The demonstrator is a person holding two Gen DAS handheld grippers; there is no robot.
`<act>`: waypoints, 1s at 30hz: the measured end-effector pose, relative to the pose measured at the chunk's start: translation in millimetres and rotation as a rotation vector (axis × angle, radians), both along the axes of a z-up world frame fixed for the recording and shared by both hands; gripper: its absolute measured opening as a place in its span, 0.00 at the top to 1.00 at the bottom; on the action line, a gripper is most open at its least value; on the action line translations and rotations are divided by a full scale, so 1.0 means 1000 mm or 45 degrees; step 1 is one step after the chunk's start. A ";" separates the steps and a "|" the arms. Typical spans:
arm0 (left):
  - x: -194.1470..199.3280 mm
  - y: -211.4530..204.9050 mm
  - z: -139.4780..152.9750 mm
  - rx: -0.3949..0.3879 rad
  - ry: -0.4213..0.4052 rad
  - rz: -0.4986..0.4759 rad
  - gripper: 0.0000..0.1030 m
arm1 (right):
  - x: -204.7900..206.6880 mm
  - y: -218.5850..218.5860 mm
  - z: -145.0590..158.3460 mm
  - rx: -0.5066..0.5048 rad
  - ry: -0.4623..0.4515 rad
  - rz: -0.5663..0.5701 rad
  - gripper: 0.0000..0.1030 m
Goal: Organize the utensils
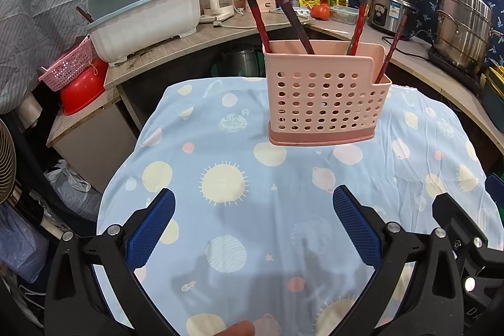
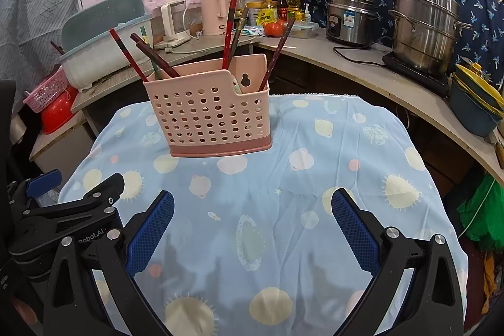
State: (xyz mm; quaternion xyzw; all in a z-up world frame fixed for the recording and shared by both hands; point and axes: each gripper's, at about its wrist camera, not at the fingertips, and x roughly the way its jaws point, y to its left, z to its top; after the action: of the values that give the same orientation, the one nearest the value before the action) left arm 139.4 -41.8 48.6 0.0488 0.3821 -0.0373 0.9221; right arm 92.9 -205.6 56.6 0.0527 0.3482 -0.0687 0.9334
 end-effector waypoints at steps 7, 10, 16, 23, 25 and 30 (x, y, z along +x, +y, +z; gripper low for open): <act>0.000 -0.001 0.000 0.005 -0.003 0.005 0.07 | 0.000 0.000 0.000 -0.005 0.002 -0.001 0.06; 0.000 -0.001 0.000 0.006 -0.004 0.007 0.07 | 0.000 0.000 0.000 -0.007 0.003 0.000 0.06; 0.000 0.000 0.000 0.009 -0.007 0.009 0.07 | 0.000 0.000 0.000 -0.008 0.004 0.000 0.06; 0.000 0.000 0.000 0.009 -0.005 0.009 0.07 | 0.000 0.000 0.000 -0.011 0.002 -0.001 0.06; 0.000 0.000 0.000 0.009 -0.007 0.009 0.07 | 0.000 0.000 0.000 -0.010 0.001 -0.001 0.06; -0.001 0.001 0.002 0.015 -0.018 0.014 0.07 | -0.001 0.000 0.001 -0.013 -0.001 -0.002 0.06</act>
State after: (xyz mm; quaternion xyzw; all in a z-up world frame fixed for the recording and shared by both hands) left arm 138.4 -40.4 50.2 0.0526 0.3761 -0.0296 0.9246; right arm 92.0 -206.1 57.9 0.0483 0.3475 -0.0712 0.9337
